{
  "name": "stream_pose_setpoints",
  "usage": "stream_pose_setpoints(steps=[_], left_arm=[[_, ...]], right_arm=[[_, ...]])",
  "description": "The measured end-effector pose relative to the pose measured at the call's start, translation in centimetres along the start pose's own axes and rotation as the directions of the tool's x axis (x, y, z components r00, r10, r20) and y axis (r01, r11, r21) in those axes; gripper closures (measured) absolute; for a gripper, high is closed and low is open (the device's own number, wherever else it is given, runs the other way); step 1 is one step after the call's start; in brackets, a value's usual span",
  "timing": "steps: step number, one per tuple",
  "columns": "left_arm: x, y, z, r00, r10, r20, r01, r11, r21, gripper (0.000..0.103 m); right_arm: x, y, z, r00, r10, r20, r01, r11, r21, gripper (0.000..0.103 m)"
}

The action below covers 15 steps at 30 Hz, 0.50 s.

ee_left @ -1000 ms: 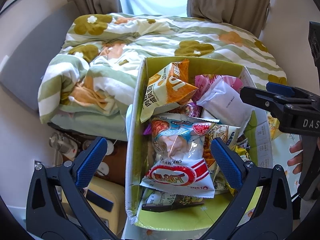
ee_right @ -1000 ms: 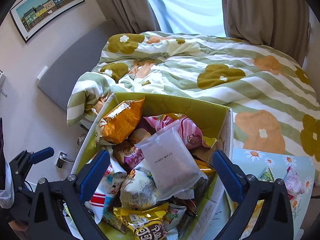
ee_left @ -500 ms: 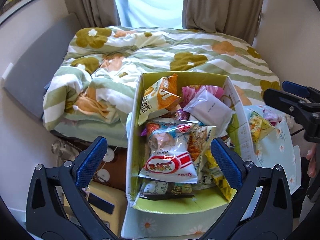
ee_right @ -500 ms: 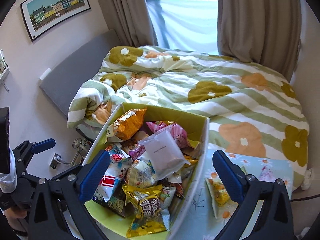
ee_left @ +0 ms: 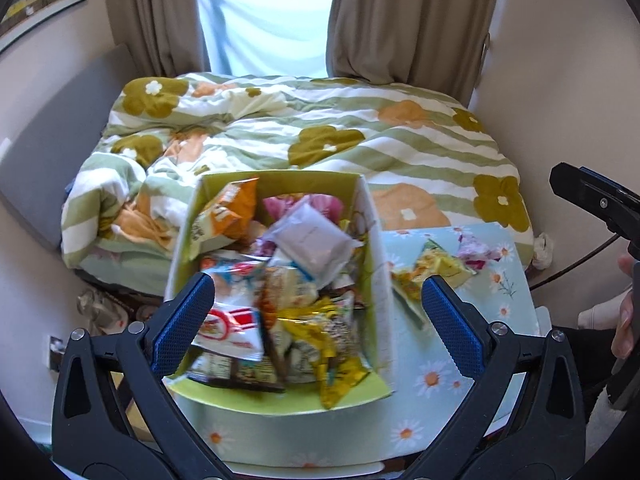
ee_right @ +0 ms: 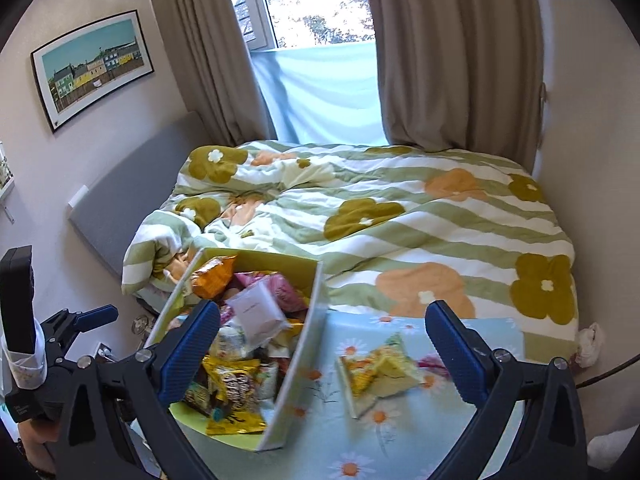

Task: Organize snacks
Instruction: 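Move both grippers back toward the last two bags on the tablecloth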

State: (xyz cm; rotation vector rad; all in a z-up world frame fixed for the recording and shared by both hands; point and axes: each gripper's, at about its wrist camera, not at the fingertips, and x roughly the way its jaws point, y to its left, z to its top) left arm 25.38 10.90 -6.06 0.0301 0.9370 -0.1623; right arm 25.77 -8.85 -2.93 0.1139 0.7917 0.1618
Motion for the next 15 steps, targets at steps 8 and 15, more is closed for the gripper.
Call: stream_pose_setpoints(steps=[8,15], left_arm=[[2.2,-9.3,-0.2,1.0,0.026,-0.014,-0.026,1.0,-0.017,0.0],[6.7,-17.0,-2.1,0.994,0.102,-0.049,-0.1,0.994,0.035,0.0]], right_arm=[[-1.2,-8.8,-0.4,0.999,0.024,-0.027,-0.024,1.0,-0.017,0.001],[0.7,-17.0,-1.4,0.993,0.069,-0.1,-0.071,0.997,-0.013,0.001]])
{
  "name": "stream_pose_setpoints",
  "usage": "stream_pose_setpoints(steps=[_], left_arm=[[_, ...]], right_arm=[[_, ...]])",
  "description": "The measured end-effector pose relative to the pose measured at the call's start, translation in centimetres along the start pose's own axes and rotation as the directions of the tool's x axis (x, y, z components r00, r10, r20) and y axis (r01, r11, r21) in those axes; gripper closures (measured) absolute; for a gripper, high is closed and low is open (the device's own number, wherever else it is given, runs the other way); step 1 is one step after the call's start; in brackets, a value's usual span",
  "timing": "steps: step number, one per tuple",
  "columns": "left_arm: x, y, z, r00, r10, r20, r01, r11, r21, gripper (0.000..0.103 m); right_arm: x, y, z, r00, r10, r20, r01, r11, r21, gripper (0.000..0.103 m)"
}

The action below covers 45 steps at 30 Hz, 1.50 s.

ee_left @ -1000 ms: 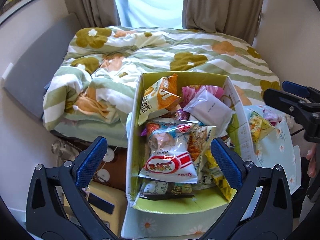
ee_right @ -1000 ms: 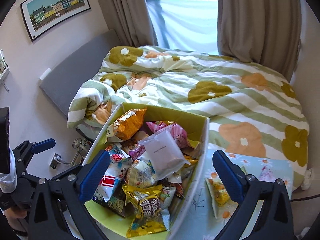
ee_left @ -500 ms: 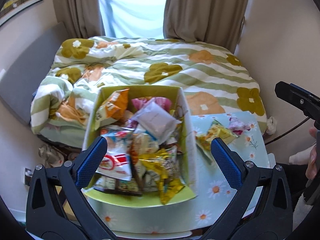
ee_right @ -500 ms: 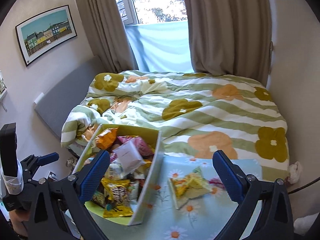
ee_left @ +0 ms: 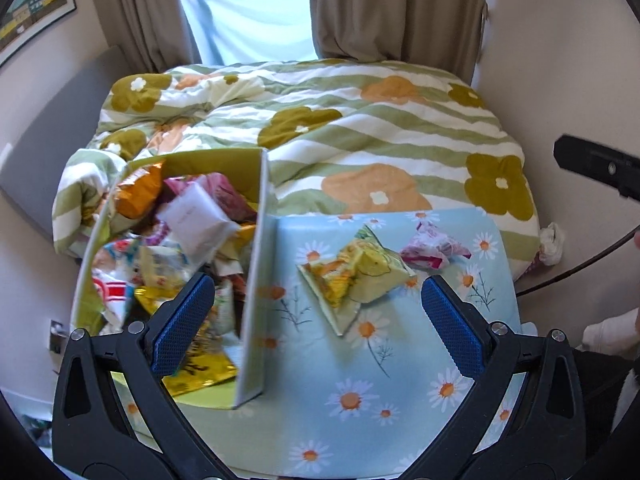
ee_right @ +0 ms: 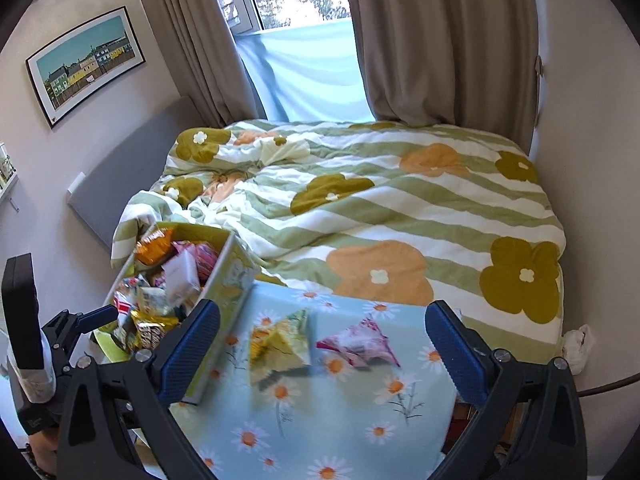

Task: Organize snacks
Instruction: 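Move both grippers back toward the last two bags on the tablecloth, then grasp the pale green chip bag with the left gripper while the right grasps the pink-white candy bag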

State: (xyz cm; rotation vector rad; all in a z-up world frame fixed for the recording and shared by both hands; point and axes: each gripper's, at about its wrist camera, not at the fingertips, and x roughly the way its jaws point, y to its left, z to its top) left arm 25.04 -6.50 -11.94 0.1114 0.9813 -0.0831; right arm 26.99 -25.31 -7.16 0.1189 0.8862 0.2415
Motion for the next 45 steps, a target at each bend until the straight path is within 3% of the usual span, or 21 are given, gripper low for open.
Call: stream_pose_setpoints(steps=[7,12,21,26,29,31,33,37,39,45], left_arm=[[5.6,-5.4,-2.3,0.994,0.105,-0.022,-0.1,0.985,0.141,0.0],[10.1,-7.8,-3.8,0.974,0.225,0.012,-0.22,0.941,0.258,0.0],[17.0,-9.1,-3.7,0.959,0.282,0.002,-0.266,0.899,0.347,0.0],[18.9,-9.5,-3.3,0.956,0.292,0.011,-0.275,0.884,0.378,0.002],[20.1,-9.6,-3.1,0.957,0.289,-0.001,-0.265,0.878,0.399,0.014],[20.8,-9.5,-3.2,0.958,0.287,-0.027,-0.252,0.879,0.404,0.029],[20.8,-9.3,-3.3,0.957,0.29,-0.02,-0.256,0.876,0.409,0.03],[20.6,-9.1,-3.6,0.959,0.28,-0.044,-0.24,0.883,0.405,0.05],[20.5,-9.0,-4.0,0.958,0.282,-0.054,-0.237,0.883,0.404,0.051],[19.9,-8.3,-4.3,0.956,0.278,-0.094,-0.227,0.903,0.366,0.053]], right_arm=[[4.4,-5.4,-1.7,0.994,0.036,-0.103,-0.039,0.999,-0.023,0.001],[9.0,-7.6,-3.8,0.98,0.073,-0.187,-0.081,0.996,-0.034,0.001],[17.1,-8.8,-6.9,0.941,0.132,-0.312,-0.16,0.985,-0.067,0.001],[20.1,-8.4,-7.7,0.923,0.165,-0.348,-0.202,0.977,-0.072,0.001],[21.2,-8.3,-7.7,0.918,0.184,-0.352,-0.226,0.971,-0.083,0.001],[21.8,-8.1,-7.7,0.914,0.192,-0.357,-0.238,0.967,-0.091,0.001],[22.2,-7.8,-7.7,0.91,0.2,-0.364,-0.252,0.963,-0.1,0.003],[22.8,-7.4,-7.8,0.902,0.211,-0.375,-0.27,0.956,-0.111,0.01],[23.0,-7.2,-7.9,0.898,0.212,-0.386,-0.274,0.955,-0.112,0.018],[23.8,-6.7,-8.2,0.898,0.191,-0.396,-0.262,0.955,-0.135,0.026]])
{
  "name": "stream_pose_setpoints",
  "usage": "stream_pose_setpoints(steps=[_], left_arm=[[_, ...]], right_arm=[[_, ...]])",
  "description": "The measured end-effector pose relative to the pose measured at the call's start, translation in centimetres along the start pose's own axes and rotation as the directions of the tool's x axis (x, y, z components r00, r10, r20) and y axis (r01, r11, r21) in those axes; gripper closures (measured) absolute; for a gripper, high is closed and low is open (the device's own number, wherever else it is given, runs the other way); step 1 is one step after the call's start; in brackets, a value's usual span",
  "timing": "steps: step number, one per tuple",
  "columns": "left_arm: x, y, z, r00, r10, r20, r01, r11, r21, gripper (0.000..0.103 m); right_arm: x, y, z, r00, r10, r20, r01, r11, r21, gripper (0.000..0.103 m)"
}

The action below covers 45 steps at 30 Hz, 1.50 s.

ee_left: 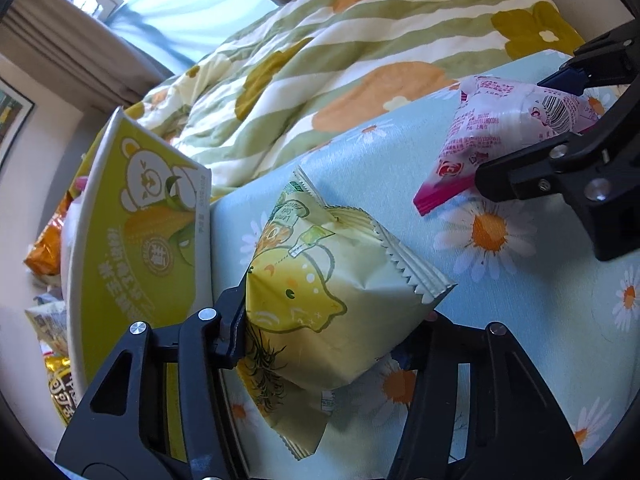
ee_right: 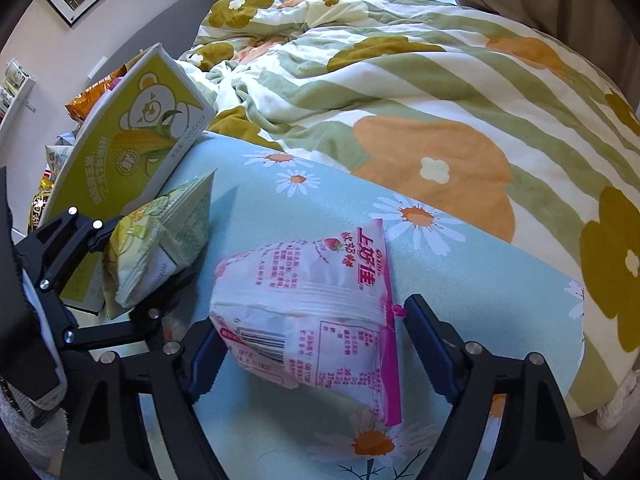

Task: Organize snacks
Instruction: 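Grasp the pale green chip bag with the left gripper while the right grasps the pink-white candy bag, then carry both bags over the green box and release them inside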

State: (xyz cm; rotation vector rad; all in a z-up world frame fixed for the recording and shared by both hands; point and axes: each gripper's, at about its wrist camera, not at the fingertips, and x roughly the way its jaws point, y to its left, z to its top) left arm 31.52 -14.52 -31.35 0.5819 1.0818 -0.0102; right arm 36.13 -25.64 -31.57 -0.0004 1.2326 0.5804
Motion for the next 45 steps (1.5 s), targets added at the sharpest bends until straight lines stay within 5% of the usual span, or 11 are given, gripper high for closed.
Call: stream_pose_setpoints(steps=[4,6,9,22,30,33,45], left_arm=[[-0.2,0.1,-0.5,1.0,-0.007,-0.008,0.007,1.0,-0.015,0.053],[-0.5,0.0,-0.7,1.0,-0.015,-0.008,0.015,1.0,-0.02,0.053],[-1.1,0.2,-0.9,1.0,-0.02,-0.005,0.02,0.999,-0.026,0.053],[-9.8,4.7,-0.3,0.992,-0.023,0.122,0.036,0.994,-0.104,0.053],[-17.1,11.5,-0.8,0.97,-0.036,0.24,0.077,0.984,-0.163,0.053],[-19.0,14.8,-1.4,0.96,0.015,0.281,0.03,0.987,-0.155,0.053],[-17.1,27.0,-5.8,0.966,0.058,0.253,-0.015,0.986,-0.167,0.053]], right_arm=[[0.2,0.3,0.1,1.0,-0.015,0.007,0.015,1.0,-0.013,0.033],[0.3,0.6,0.1,1.0,-0.018,0.007,0.019,1.0,-0.023,0.049],[0.4,1.2,-0.1,0.999,-0.035,0.003,0.035,0.999,-0.038,0.06],[-6.6,4.4,-0.1,0.993,-0.043,0.11,0.04,0.999,0.024,0.061],[-12.7,10.6,1.5,0.976,-0.066,0.206,0.065,0.998,0.012,0.061],[-14.0,13.3,2.5,0.968,-0.065,0.244,0.061,0.998,0.024,0.061],[-13.1,24.1,6.9,0.948,-0.035,0.317,0.024,0.999,0.039,0.061]])
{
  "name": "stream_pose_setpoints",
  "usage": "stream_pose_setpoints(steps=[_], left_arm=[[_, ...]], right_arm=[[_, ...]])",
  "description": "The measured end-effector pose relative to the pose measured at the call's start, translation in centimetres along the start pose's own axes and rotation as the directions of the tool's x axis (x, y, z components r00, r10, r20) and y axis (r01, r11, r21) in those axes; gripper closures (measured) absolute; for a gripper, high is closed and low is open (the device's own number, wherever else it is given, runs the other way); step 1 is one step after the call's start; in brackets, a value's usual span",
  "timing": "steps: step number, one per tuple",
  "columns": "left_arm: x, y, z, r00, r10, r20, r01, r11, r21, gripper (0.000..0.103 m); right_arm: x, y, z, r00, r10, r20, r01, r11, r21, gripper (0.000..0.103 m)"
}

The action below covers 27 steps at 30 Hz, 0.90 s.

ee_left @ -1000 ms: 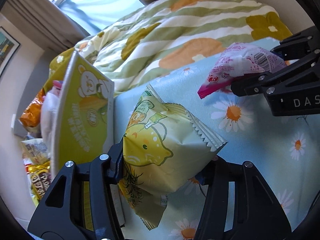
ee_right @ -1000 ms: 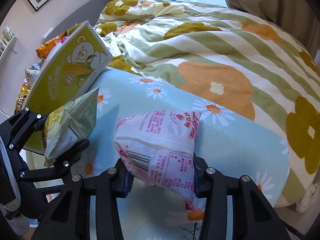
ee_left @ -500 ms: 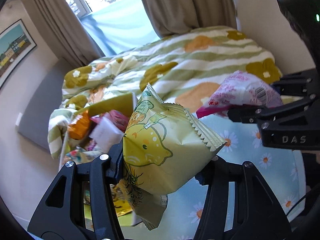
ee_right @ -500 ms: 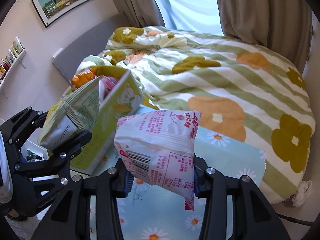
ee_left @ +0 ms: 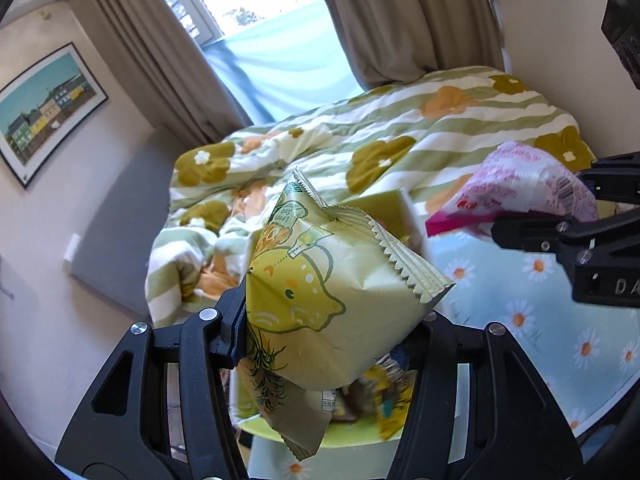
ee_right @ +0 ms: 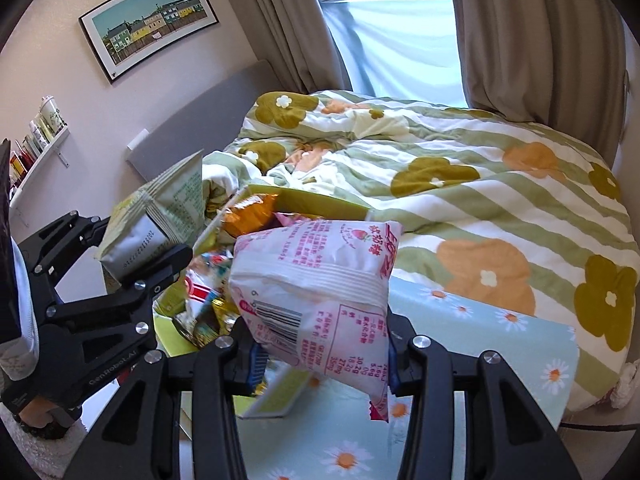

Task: Organize snacks
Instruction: 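Carry both bags over the green box and release them inside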

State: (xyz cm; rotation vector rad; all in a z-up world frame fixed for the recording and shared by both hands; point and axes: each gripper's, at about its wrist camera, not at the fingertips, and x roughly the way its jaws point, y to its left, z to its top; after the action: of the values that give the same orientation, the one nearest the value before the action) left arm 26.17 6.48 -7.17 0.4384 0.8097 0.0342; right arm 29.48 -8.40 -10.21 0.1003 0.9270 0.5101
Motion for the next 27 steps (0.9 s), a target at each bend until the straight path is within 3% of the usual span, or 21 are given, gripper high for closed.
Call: stream_pose_setpoints(steps=[7,15,17,18,19,20,27], left_arm=[[3.7,4.6,-1.6,0.998,-0.043,-0.042,0.042,0.999,-0.01,0.053],[7.9,4.7,1.4,0.99,-0.139,-0.027,0.141,0.988,0.068,0.052],[9.0,4.1,2.1,0.985,-0.168,-0.037,0.17,0.983,0.073,0.047],[9.6,3.9,2.4,0.982,-0.183,-0.037,0.185,0.98,0.077,0.035],[9.9,3.8,2.6,0.982,-0.187,-0.035,0.189,0.979,0.078,0.009],[10.1,3.7,2.7,0.98,-0.198,-0.032,0.2,0.977,0.075,0.0],[9.5,6.1,1.2,0.962,-0.271,-0.023,0.27,0.962,-0.027,0.0]], right_arm=[[3.1,3.3,0.8,1.0,-0.005,0.006,0.005,0.999,0.05,0.061],[5.0,3.9,1.3,0.997,-0.074,-0.014,0.075,0.99,0.123,0.061],[5.3,3.4,1.4,0.996,-0.092,-0.02,0.094,0.985,0.143,0.061],[5.4,3.2,1.4,0.995,-0.099,-0.023,0.102,0.983,0.152,0.061],[5.5,2.9,1.4,0.994,-0.108,-0.027,0.111,0.98,0.162,0.061],[5.6,2.8,1.4,0.993,-0.113,-0.03,0.117,0.979,0.168,0.061],[5.6,2.2,1.2,0.989,-0.139,-0.04,0.144,0.97,0.195,0.061]])
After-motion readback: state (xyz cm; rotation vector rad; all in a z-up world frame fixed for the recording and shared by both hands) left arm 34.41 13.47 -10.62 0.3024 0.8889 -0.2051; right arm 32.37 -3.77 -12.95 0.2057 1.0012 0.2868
